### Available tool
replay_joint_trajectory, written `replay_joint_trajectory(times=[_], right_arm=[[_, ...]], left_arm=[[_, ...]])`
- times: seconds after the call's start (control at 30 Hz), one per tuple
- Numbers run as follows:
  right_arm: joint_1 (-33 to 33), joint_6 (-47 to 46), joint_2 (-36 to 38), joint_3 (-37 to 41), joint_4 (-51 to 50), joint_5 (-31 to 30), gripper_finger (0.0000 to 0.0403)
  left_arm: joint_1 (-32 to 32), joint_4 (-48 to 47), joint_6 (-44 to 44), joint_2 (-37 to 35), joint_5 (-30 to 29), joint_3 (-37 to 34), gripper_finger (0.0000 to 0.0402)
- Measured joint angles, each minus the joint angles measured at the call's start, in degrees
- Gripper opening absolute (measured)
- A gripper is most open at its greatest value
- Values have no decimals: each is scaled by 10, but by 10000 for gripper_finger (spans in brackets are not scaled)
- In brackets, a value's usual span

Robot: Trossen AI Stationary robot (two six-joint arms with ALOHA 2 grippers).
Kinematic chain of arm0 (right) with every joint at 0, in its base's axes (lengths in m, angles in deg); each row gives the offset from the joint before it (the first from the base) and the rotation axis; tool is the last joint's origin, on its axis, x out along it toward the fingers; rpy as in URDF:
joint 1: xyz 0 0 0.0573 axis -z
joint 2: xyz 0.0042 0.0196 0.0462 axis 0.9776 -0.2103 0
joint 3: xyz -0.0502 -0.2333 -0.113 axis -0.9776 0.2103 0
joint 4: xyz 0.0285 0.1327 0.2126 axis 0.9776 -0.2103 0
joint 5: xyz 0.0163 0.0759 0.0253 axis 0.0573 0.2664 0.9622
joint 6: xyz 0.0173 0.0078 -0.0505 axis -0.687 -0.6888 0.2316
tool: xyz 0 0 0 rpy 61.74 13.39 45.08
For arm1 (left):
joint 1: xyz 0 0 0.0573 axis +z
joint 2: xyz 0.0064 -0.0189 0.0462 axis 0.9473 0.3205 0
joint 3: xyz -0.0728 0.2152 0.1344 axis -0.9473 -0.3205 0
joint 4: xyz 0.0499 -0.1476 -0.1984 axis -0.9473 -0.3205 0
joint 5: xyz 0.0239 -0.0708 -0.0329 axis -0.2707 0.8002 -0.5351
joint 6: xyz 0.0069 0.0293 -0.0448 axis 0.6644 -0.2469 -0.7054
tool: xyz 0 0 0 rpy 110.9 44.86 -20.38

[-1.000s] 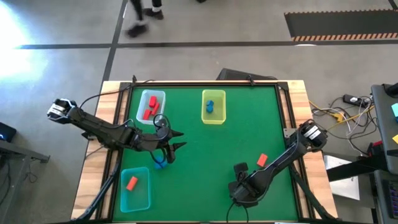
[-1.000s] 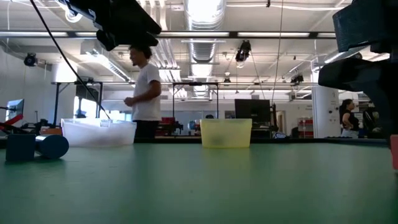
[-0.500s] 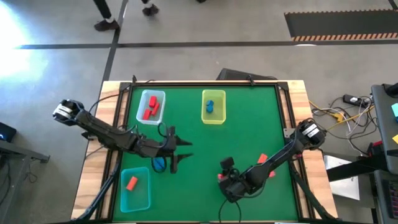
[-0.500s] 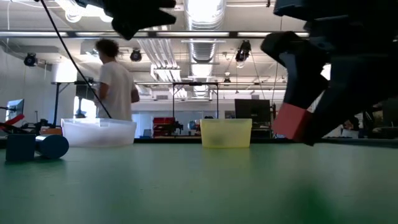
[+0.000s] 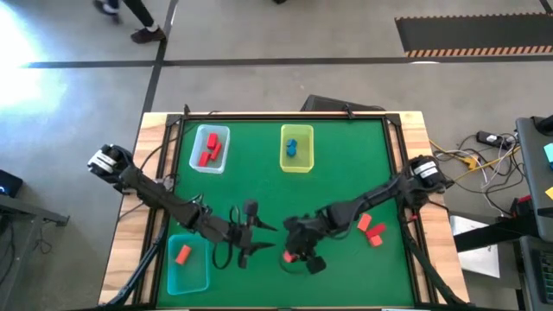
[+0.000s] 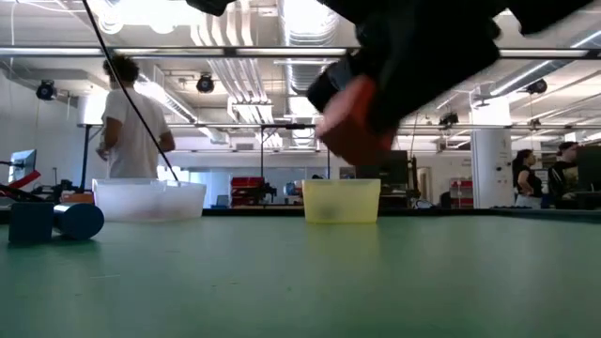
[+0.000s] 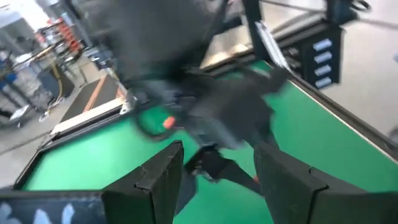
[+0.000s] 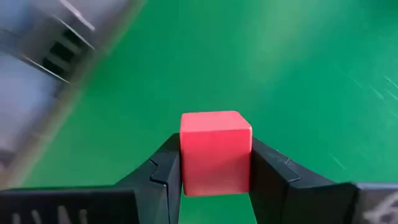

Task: Sort & place blocks by color
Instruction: Put the orange block into the blue bin

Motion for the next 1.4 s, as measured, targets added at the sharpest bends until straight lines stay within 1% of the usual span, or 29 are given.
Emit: replay_joint_trajectory(times=[0.1, 0.17, 0.23, 0.37, 0.5, 0.67, 0.83, 1.03, 1.13, 1.23, 1.4], right_arm=[[32, -15, 0, 8, 67, 99, 118], [52, -27, 0, 13, 104, 141, 118], [69, -39, 0, 16, 127, 165, 118], [92, -42, 0, 19, 142, 175, 118], [98, -42, -1, 19, 149, 178, 118], [98, -56, -2, 19, 149, 182, 118], [98, -87, -2, 19, 151, 189, 118], [100, -115, -2, 19, 179, 205, 118], [101, -128, -2, 19, 183, 207, 118], [103, -130, -3, 19, 182, 208, 118], [112, -129, -3, 19, 179, 207, 118]], left_arm=[[-15, -6, 7, 5, 0, -4, 180], [-24, -19, 2, 7, 0, -5, 180], [-34, -37, -10, 10, 0, -5, 180], [-39, -41, -39, 26, -15, -5, 180], [-38, -43, -40, 51, -47, -2, 180], [-38, -37, -24, 66, -54, 2, 180], [-37, -8, 18, 71, -59, 2, 180], [-37, -7, 23, 71, -82, 0, 180], [-37, -7, 31, 71, -79, 0, 180], [-37, -7, 33, 71, -63, 0, 180], [-35, -6, 33, 74, -13, 0, 180]])
